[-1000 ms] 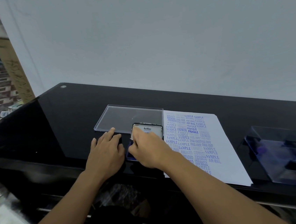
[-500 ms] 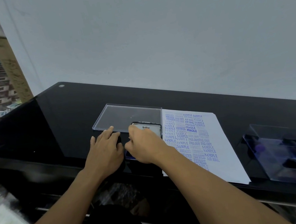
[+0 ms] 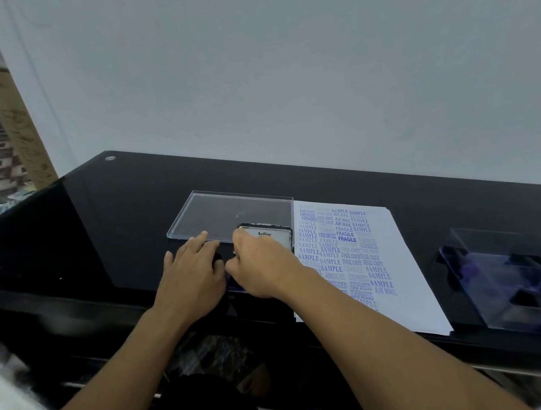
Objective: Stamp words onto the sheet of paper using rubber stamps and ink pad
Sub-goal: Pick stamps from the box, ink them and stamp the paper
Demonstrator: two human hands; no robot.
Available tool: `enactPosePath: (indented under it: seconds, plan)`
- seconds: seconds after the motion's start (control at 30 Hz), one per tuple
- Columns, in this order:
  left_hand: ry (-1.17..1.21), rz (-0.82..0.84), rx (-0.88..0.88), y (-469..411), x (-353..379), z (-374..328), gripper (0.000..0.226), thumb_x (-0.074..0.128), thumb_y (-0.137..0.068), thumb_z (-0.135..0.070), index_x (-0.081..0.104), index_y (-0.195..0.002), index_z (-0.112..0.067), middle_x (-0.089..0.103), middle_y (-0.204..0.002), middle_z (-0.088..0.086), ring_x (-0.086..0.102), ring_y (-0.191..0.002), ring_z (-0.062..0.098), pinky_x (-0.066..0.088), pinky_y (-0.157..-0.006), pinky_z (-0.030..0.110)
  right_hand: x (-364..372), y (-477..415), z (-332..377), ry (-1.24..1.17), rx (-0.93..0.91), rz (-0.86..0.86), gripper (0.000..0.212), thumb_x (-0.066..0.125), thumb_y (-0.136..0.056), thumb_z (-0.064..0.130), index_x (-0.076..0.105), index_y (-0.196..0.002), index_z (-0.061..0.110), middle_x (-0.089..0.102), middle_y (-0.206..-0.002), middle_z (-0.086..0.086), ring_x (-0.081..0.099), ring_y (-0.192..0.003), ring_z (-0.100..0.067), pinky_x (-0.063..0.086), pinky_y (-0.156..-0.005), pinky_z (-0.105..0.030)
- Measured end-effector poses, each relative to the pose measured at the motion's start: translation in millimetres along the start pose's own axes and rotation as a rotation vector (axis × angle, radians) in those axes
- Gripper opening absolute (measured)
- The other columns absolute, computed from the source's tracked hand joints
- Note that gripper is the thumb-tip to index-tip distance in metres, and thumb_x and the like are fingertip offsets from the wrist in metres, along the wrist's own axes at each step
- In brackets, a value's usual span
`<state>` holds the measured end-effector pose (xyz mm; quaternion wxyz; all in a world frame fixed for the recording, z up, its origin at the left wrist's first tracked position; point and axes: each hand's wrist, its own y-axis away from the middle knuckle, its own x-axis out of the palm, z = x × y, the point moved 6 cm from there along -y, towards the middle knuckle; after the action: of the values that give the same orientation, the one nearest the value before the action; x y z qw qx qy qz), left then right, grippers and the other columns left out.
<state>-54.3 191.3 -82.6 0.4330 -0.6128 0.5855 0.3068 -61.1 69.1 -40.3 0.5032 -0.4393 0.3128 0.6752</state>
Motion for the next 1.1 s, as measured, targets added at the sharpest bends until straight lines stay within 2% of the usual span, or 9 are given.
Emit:
enactPosePath:
  seconds: [0.4,0.53,0.7,0.93,1.1]
  plan:
    - [-0.018,0.008,-0.009,-2.0,-5.0,-0.4,0.047,0.040,-0.100,-0.029,0.041,-0.146,-0.021,0.023,-0.162,0.002,0.019,-0.149,0.020,0.012,-0.119,0.055,-0.9,3.6,-3.1,-0.027,0.022,-0.008,0.013,0.045,-0.094,0.028,0.042,-0.097,0.016,0.055,-0.085,-0.009,0.052,-0.081,-0.032,0.041,-0.065,-0.037]
    - [-0.021,-0.002,-0.010,-2.0,-9.1,-2.1,0.048,0.040,-0.100,-0.028,0.040,-0.148,-0.019,0.023,-0.162,0.003,0.018,-0.150,0.020,0.011,-0.120,0.055,-3.5,3.3,-4.0,-0.017,0.017,0.017,0.014,0.044,-0.094,0.029,0.042,-0.095,0.015,0.061,-0.094,-0.013,0.053,-0.086,-0.033,0.043,-0.070,-0.039]
    - [-0.017,-0.045,0.007,-1.7,-19.7,-10.4,0.049,0.039,-0.100,-0.028,0.039,-0.149,-0.019,0.024,-0.162,0.002,0.018,-0.150,0.017,0.011,-0.121,0.052,-16.8,6.9,-11.6,-0.078,0.068,-0.010,0.014,0.044,-0.091,0.035,0.043,-0.089,0.021,0.062,-0.099,-0.008,0.057,-0.093,-0.031,0.049,-0.081,-0.042]
    - [0.027,-0.094,0.066,0.0,-33.1,-30.5,0.049,0.044,-0.098,-0.025,0.044,-0.147,-0.019,0.028,-0.161,0.002,0.023,-0.148,0.017,0.015,-0.121,0.052,-49.5,18.8,-31.3,-0.122,0.081,-0.051,0.015,0.051,-0.093,0.030,0.054,-0.094,0.016,0.062,-0.092,-0.004,0.060,-0.082,-0.021,0.048,-0.069,-0.036]
    - [0.120,-0.095,0.078,4.4,-38.7,-45.0,0.047,0.048,-0.098,-0.023,0.046,-0.145,-0.020,0.031,-0.159,0.000,0.022,-0.148,0.016,0.018,-0.120,0.054,-75.7,33.2,-47.2,-0.075,0.065,-0.088,0.015,0.059,-0.090,0.029,0.057,-0.091,0.014,0.062,-0.093,-0.004,0.057,-0.074,-0.015,0.044,-0.060,-0.028]
